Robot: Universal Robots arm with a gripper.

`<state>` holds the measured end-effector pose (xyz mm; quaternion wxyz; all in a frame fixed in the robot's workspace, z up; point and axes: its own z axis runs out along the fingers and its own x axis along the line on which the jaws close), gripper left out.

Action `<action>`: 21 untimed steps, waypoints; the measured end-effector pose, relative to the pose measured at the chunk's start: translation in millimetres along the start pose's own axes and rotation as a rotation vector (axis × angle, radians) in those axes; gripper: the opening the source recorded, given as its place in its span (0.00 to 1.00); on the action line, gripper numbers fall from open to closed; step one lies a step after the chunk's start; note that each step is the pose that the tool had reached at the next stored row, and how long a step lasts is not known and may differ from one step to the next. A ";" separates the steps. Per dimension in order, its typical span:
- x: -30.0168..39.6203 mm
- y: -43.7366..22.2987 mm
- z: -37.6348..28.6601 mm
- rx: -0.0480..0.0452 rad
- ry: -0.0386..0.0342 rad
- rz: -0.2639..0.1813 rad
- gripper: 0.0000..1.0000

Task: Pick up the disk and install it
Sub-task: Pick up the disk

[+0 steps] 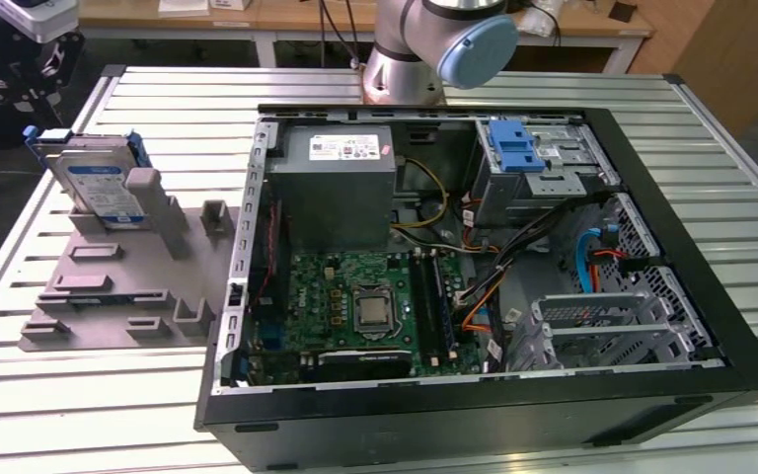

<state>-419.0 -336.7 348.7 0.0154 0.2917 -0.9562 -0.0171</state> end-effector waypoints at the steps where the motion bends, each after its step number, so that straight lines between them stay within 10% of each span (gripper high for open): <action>1: 0.0 0.0 0.0 0.0001 0.0003 -0.005 0.11; 21: 0.0 0.0 0.0 0.0026 0.0046 -0.119 0.11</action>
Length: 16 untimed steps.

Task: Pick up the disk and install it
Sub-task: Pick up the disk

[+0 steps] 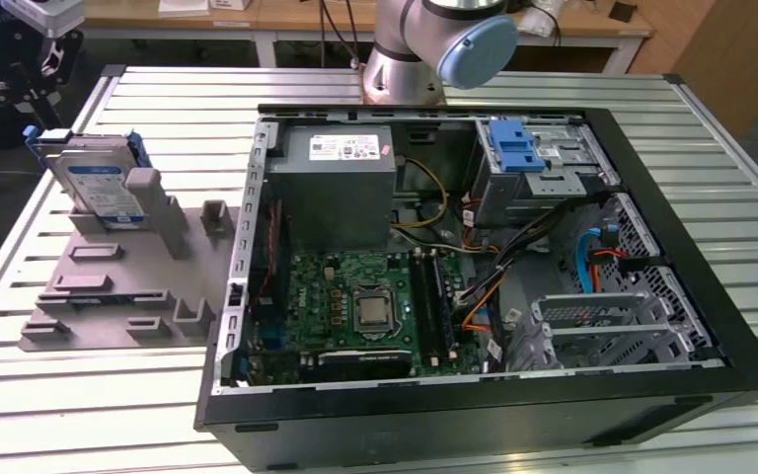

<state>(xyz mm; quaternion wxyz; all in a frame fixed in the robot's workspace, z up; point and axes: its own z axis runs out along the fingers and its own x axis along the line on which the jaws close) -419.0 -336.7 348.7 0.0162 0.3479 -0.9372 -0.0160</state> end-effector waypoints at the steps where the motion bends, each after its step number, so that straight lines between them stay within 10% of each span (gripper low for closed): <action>1: 0.0 0.0 0.0 0.0002 0.0001 -0.006 0.11; 16: -0.1 0.0 0.0 0.0041 0.0015 -0.097 0.11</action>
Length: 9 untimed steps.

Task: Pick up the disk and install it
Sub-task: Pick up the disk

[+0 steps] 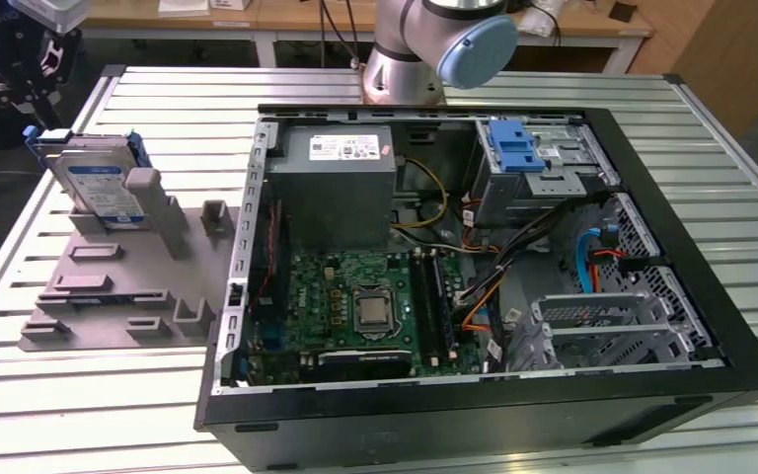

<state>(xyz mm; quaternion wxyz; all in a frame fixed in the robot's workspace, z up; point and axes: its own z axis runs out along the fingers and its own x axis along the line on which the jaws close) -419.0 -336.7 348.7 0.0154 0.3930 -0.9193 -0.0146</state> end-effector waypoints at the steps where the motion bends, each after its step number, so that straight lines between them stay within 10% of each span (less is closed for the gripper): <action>1: 0.0 0.0 0.0 0.0006 -0.0002 -0.006 0.11; 9: 0.1 0.0 0.0 0.0048 -0.0002 -0.080 0.11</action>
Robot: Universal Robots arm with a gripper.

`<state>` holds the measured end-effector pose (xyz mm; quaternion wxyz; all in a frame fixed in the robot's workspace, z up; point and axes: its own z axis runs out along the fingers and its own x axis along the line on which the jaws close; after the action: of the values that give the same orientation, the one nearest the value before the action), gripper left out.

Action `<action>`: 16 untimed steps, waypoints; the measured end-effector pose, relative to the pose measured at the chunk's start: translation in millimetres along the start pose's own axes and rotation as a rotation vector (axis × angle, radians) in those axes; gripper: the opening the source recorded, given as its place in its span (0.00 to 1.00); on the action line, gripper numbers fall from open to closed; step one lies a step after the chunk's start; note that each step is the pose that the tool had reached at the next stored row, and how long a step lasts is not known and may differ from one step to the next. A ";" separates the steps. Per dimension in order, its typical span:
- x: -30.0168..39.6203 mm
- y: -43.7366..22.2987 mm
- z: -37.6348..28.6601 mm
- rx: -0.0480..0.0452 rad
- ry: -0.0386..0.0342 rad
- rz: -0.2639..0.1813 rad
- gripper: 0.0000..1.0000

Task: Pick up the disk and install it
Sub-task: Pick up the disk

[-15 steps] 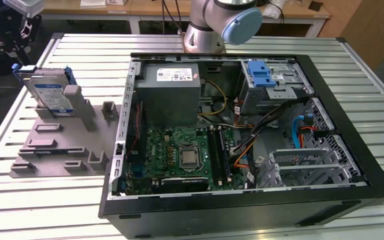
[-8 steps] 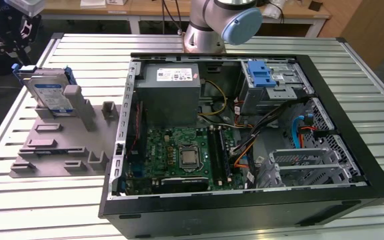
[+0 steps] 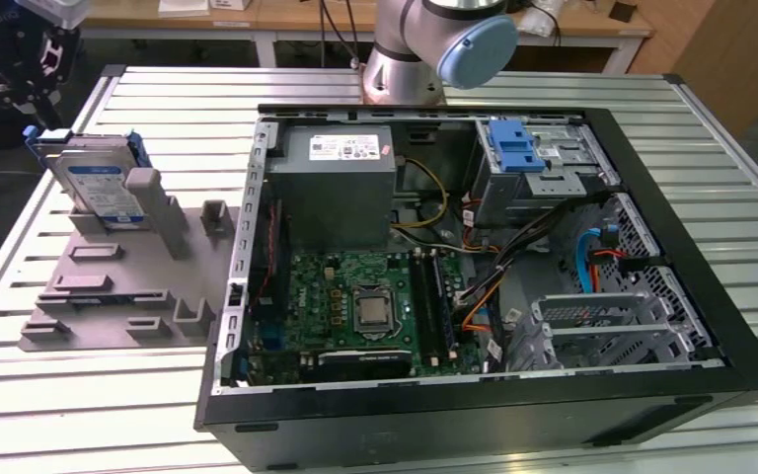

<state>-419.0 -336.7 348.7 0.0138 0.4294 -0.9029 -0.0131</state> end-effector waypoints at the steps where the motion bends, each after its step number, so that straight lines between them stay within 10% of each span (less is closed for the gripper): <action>1: 0.0 0.0 0.0 0.0003 0.0004 -0.016 0.11; 16: 0.0 0.0 0.8 0.0097 0.0021 -0.214 0.11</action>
<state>-419.0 -336.7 348.0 0.0111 0.5235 -0.8519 -0.0097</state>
